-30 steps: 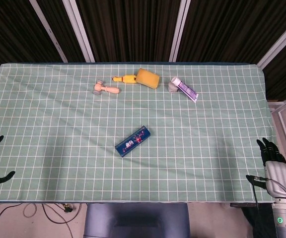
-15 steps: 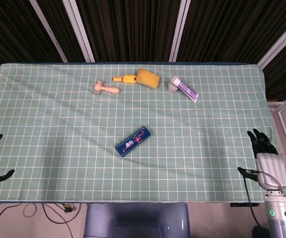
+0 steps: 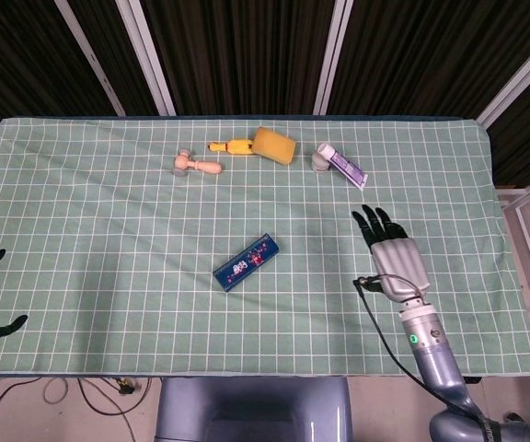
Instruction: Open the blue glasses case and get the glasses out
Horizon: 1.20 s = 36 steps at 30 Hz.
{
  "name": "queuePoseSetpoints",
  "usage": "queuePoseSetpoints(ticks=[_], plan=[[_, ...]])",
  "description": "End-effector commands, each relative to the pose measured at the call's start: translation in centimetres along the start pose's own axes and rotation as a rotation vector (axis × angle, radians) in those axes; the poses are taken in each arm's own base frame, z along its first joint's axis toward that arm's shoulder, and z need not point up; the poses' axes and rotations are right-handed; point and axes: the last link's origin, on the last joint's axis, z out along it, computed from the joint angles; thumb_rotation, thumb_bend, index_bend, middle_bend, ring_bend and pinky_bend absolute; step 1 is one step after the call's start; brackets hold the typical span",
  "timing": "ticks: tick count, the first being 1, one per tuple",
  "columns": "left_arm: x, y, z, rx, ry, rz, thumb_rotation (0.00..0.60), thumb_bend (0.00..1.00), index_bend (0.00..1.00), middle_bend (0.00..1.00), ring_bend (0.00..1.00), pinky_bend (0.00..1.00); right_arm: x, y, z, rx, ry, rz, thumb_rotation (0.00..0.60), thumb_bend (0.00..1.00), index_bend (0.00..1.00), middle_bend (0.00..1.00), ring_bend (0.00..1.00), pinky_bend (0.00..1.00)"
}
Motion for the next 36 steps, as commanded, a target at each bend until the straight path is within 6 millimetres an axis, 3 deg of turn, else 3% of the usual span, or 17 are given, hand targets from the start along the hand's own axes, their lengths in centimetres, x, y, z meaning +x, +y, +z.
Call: queuePoseSetpoints(ticks=[1, 7, 17, 26, 36], plan=[[0.0, 0.0, 0.1, 0.003, -0.002, -0.005, 0.6, 0.0, 0.0, 0.0, 0.0, 0.0, -1.7, -3.1, 2.0, 0.049, -0.034, 0.004, 0.6, 0.11, 0.0, 0.0, 0.0, 0.24], [0.1, -0.1, 0.2, 0.007, -0.007, -0.012, 0.6, 0.0, 0.0, 0.0, 0.0, 0.0, -4.8, -6.9, 3.9, 0.074, -0.083, 0.011, 0.6, 0.11, 0.0, 0.0, 0.0, 0.24], [0.1, -0.2, 0.5, 0.017, -0.017, -0.036, 0.6, 0.0, 0.0, 0.0, 0.0, 0.0, -9.5, -10.9, 5.5, 0.072, -0.166, 0.026, 0.6, 0.12, 0.0, 0.0, 0.0, 0.24], [0.1, -0.2, 0.6, 0.019, -0.02, -0.049, 0.6, 0.0, 0.0, 0.0, 0.0, 0.0, -11.0, -12.7, 5.8, 0.076, -0.179, 0.038, 0.6, 0.12, 0.0, 0.0, 0.0, 0.24], [0.2, -0.3, 0.8, 0.027, -0.028, -0.075, 0.6, 0.0, 0.0, 0.0, 0.0, 0.0, -12.1, -16.1, 6.7, 0.104, -0.177, 0.07, 0.6, 0.12, 0.0, 0.0, 0.0, 0.24]])
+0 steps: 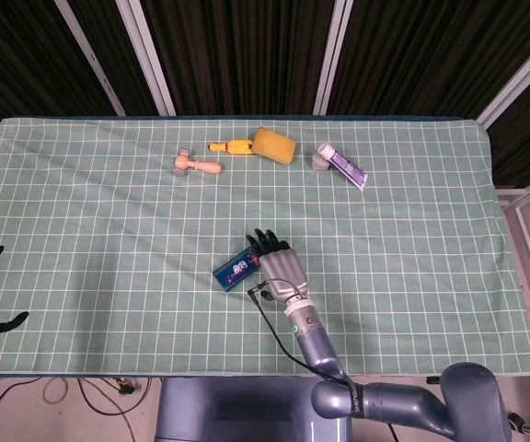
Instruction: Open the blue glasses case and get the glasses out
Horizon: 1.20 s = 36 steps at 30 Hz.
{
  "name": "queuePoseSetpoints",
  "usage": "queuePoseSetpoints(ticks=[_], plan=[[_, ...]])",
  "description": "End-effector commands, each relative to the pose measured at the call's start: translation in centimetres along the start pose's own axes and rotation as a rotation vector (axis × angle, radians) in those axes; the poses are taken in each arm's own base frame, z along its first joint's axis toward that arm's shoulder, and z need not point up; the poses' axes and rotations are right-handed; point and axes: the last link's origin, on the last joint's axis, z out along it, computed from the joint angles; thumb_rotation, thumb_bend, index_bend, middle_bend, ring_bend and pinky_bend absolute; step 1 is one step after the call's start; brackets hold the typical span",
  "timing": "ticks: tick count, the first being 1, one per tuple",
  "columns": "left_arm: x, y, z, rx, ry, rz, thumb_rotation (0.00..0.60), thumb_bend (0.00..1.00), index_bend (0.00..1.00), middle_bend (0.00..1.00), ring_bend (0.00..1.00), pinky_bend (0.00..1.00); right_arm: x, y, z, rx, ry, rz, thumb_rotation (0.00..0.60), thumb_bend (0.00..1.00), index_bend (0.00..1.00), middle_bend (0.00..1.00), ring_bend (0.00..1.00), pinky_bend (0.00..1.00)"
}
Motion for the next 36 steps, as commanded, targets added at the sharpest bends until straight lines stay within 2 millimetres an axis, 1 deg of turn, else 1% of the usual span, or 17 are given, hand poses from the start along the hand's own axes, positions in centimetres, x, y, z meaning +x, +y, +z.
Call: queuePoseSetpoints(ticks=[1, 8, 10, 17, 27, 36], plan=[[0.0, 0.0, 0.1, 0.002, -0.002, -0.006, 0.6, 0.0, 0.0, 0.0, 0.0, 0.0, -0.3, -1.2, 0.6, 0.01, 0.001, 0.012, 0.6, 0.12, 0.0, 0.0, 0.0, 0.24], [0.1, 0.0, 0.1, 0.004, -0.007, -0.024, 0.6, 0.0, 0.0, 0.0, 0.0, 0.0, -0.7, -2.8, 2.0, 0.017, 0.015, 0.013, 0.6, 0.12, 0.0, 0.0, 0.0, 0.24], [0.1, 0.0, 0.1, 0.005, -0.01, -0.032, 0.6, 0.0, 0.0, 0.0, 0.0, 0.0, -0.7, -3.4, 2.9, 0.012, 0.026, 0.015, 0.6, 0.11, 0.0, 0.0, 0.0, 0.24], [0.0, 0.0, 0.2, 0.008, -0.014, -0.039, 0.6, 0.0, 0.0, 0.0, 0.0, 0.0, -0.5, -4.5, 4.5, 0.007, 0.05, 0.021, 0.6, 0.11, 0.0, 0.0, 0.0, 0.24], [0.0, -0.1, 0.3, 0.013, -0.016, -0.046, 0.6, 0.0, 0.0, 0.0, 0.0, 0.0, -0.3, -5.5, 5.8, -0.001, 0.061, 0.03, 0.6, 0.12, 0.0, 0.0, 0.0, 0.24], [0.1, -0.1, 0.3, 0.017, -0.018, -0.054, 0.6, 0.0, 0.0, 0.0, 0.0, 0.0, 0.1, -5.9, 7.1, -0.01, 0.066, 0.015, 0.6, 0.12, 0.0, 0.0, 0.0, 0.24]])
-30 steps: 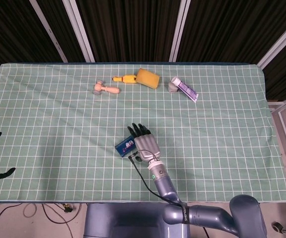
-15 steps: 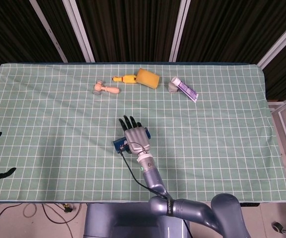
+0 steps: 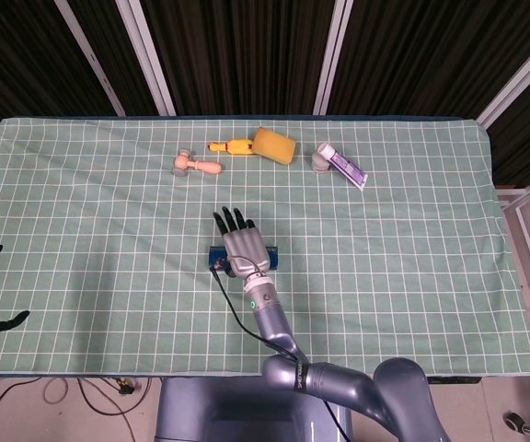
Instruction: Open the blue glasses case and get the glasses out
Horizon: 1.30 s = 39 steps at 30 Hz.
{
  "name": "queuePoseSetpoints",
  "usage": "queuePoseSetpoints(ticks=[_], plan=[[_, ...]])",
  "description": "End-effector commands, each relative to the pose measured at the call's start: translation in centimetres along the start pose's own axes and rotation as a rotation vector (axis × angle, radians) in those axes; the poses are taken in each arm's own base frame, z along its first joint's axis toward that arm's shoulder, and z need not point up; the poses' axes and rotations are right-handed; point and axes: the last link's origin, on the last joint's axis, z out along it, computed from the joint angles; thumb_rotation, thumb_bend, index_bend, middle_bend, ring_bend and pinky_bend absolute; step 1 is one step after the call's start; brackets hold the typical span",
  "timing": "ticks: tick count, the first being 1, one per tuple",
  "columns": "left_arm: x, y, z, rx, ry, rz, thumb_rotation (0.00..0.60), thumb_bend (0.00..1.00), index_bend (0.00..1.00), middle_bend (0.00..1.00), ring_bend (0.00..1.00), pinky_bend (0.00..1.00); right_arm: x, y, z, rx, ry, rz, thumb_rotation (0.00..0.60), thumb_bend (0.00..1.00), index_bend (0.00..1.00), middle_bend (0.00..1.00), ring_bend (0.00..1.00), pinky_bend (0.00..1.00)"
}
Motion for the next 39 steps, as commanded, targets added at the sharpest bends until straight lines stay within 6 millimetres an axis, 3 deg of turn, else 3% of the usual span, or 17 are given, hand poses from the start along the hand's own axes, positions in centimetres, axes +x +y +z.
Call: queuePoseSetpoints(ticks=[1, 6, 14, 27, 39], plan=[[0.0, 0.0, 0.0, 0.0, -0.001, -0.001, 0.6, 0.0, 0.0, 0.0, 0.0, 0.0, 0.1, -0.2, 0.2, 0.001, -0.001, 0.004, 0.6, 0.12, 0.0, 0.0, 0.0, 0.24], [-0.1, 0.1, -0.1, -0.002, -0.007, -0.003, 0.6, 0.0, 0.0, 0.0, 0.0, 0.0, 0.0, -0.4, -0.3, 0.0, -0.034, 0.031, 0.6, 0.18, 0.02, 0.0, 0.0, 0.24], [0.0, 0.1, -0.3, -0.001, -0.013, -0.005, 0.6, 0.0, 0.0, 0.0, 0.0, 0.0, 0.5, -0.8, -1.6, -0.031, -0.125, 0.056, 0.6, 0.23, 0.17, 0.0, 0.0, 0.24], [0.0, 0.0, -0.3, 0.002, -0.018, -0.018, 0.6, 0.0, 0.0, 0.0, 0.0, 0.0, 0.5, -0.1, -1.5, -0.082, -0.189, -0.005, 0.6, 0.27, 0.22, 0.0, 0.0, 0.24], [0.0, 0.0, -0.3, 0.004, -0.02, -0.023, 0.6, 0.0, 0.0, 0.0, 0.0, 0.0, 0.4, -0.4, -1.5, -0.076, -0.2, 0.005, 0.6, 0.44, 0.23, 0.0, 0.0, 0.24]])
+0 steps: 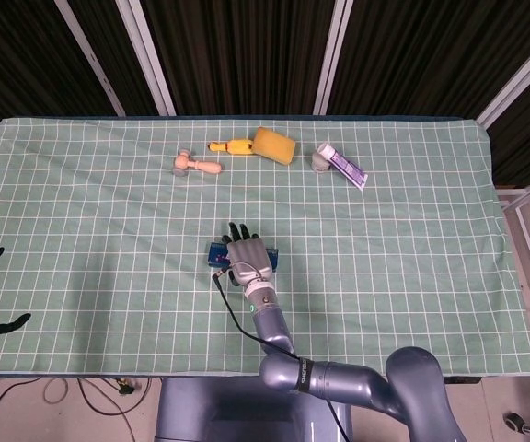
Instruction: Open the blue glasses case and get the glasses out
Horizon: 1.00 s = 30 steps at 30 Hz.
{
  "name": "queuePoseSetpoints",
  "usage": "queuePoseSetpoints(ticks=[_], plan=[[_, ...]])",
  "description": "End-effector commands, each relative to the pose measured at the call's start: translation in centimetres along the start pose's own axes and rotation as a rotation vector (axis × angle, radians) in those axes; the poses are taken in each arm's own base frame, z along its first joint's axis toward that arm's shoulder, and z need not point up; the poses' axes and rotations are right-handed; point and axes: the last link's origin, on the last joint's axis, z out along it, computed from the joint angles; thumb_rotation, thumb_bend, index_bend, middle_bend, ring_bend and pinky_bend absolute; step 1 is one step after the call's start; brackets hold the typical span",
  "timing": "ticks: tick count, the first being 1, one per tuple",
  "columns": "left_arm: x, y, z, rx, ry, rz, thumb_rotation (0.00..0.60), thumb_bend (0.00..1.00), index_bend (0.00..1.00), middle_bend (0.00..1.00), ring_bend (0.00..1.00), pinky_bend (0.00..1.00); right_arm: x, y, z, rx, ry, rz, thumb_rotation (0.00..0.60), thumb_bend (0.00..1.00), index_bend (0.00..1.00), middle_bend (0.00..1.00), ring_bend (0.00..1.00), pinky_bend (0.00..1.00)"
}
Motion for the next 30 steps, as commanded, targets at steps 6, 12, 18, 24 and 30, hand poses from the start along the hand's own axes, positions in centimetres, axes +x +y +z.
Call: queuePoseSetpoints(ticks=[6, 12, 18, 24, 30], plan=[[0.0, -0.01, -0.02, 0.0, -0.002, -0.004, 0.6, 0.0, 0.0, 0.0, 0.0, 0.0, -0.07, 0.06, 0.0, -0.004, -0.003, -0.002, 0.6, 0.48, 0.23, 0.0, 0.0, 0.24], [0.01, -0.02, -0.02, 0.001, -0.002, -0.005, 0.6, 0.0, 0.0, 0.0, 0.0, 0.0, -0.21, 0.13, 0.0, -0.008, -0.011, -0.009, 0.6, 0.5, 0.23, 0.0, 0.0, 0.24], [0.01, -0.03, -0.02, 0.001, -0.002, -0.005, 0.6, 0.0, 0.0, 0.0, 0.0, 0.0, -0.28, 0.12, -0.04, -0.008, -0.014, -0.01, 0.6, 0.5, 0.23, 0.0, 0.0, 0.24], [0.01, -0.02, -0.02, 0.002, -0.002, -0.006, 0.6, 0.0, 0.0, 0.0, 0.0, 0.0, -0.24, 0.06, -0.05, -0.005, -0.013, -0.01, 0.6, 0.53, 0.23, 0.0, 0.0, 0.24], [0.02, -0.05, -0.02, 0.004, -0.003, -0.009, 0.6, 0.0, 0.0, 0.0, 0.0, 0.0, -0.52, 0.4, -0.03, -0.017, -0.022, -0.015, 0.6, 0.55, 0.23, 0.0, 0.0, 0.24]])
